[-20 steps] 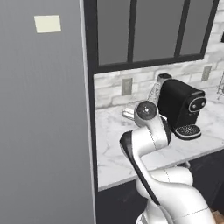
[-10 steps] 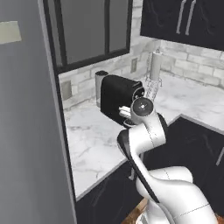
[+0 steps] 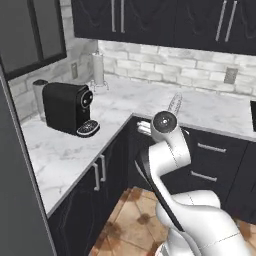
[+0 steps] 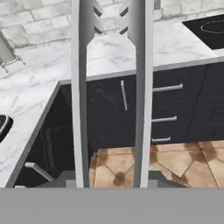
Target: Pick up the tongs from the counter and place them near the plate next to the oven.
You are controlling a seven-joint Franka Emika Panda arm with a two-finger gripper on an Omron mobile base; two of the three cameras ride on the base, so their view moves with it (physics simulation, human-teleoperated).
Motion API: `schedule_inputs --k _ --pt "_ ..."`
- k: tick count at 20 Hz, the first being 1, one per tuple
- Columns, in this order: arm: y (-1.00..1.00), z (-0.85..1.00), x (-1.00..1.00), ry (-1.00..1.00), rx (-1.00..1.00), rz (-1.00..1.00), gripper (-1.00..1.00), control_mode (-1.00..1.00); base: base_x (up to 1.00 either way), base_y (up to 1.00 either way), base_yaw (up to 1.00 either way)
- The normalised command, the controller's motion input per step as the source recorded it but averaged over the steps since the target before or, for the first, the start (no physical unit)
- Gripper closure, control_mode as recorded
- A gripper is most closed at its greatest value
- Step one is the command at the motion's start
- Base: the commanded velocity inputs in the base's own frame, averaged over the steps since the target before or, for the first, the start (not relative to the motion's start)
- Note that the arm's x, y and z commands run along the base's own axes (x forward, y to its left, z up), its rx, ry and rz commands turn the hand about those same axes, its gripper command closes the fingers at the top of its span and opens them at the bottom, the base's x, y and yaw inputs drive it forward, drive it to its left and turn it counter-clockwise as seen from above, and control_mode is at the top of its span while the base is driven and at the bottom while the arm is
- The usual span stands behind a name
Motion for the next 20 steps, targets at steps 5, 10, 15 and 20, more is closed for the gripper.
schedule_inputs --k 5,10,15,20 --pt "0.00 0.00 0.00 0.00 0.00 0.00 1.00 1.00 -0.97 -0.27 -0.53" --pt "0.00 0.00 0.00 0.00 0.00 0.00 1.00 1.00 -0.70 -0.52 -0.50" --pt "0.00 0.00 0.00 0.00 0.00 0.00 1.00 1.00 -0.42 -0.80 -0.46" --pt "0.00 0.00 0.00 0.00 0.00 0.00 1.00 1.00 -0.06 -0.79 -0.35"
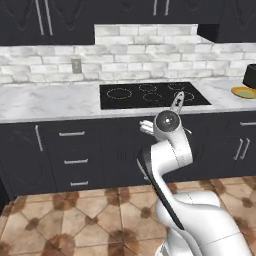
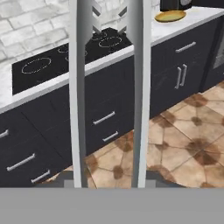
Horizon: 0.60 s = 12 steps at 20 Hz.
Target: Pick up the tongs from the counter and place them near the plate next to the oven.
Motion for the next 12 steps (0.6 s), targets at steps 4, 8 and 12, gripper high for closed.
schedule_inputs --k 4,8,12 --pt "0.00 0.00 0.00 0.00 0.00 0.00 1.00 1.00 0.06 -0.85 -0.25" --pt "0.00 0.00 0.00 0.00 0.00 0.00 1.00 1.00 0.22 -0.95 -0.16" --pt "0.00 0.00 0.00 0.00 0.00 0.00 1.00 1.00 0.48 -0.92 -0.05"
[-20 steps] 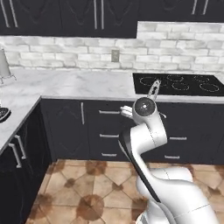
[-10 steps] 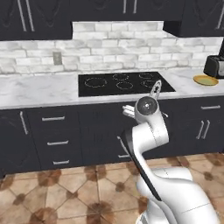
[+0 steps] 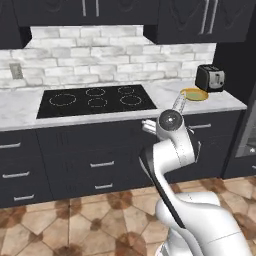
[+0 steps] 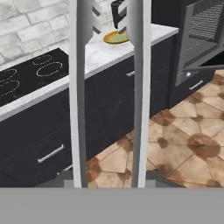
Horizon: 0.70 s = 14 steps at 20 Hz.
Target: Pick up the tongs from the counter and place them near the plate next to the oven.
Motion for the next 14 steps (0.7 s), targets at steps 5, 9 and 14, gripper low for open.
schedule_inputs --k 5,9,14 --pt "0.00 0.00 0.00 0.00 0.00 0.00 1.00 1.00 0.75 -0.82 0.00" --pt "0.00 0.00 0.00 0.00 0.00 0.00 1.00 1.00 0.88 -0.70 0.02" --pt "0.00 0.00 0.00 0.00 0.00 0.00 1.00 1.00 0.89 -0.65 0.03"
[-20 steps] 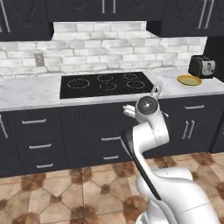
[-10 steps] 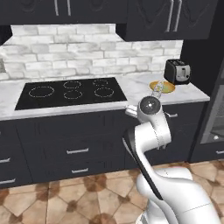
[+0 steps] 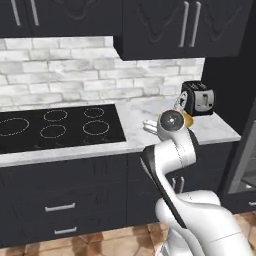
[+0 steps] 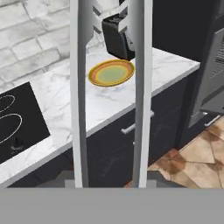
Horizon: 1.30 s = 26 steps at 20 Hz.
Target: Pick up the tongs from the counter and place them near the plate next to the oven.
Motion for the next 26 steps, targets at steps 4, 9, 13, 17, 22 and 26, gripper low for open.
schedule_inputs --k 4,9,13,17,22,26 --pt "0.00 0.00 0.00 0.00 0.00 0.00 1.00 1.00 0.86 -0.65 0.03" --pt "0.00 0.00 0.00 0.00 0.00 0.00 1.00 1.00 0.90 -0.46 0.04" --pt "0.00 0.00 0.00 0.00 0.00 0.00 1.00 1.00 0.74 -0.06 0.01" --pt "0.00 -0.11 0.18 0.04 0.00 0.00 1.00 -1.00 0.49 0.00 0.00" --pt "0.02 -0.63 0.75 0.39 0.00 0.05 1.00 -1.00 0.00 0.00 0.00" --pt "0.17 -0.60 0.72 0.64 0.00 0.06 1.00 -1.00 0.00 0.00 0.00"
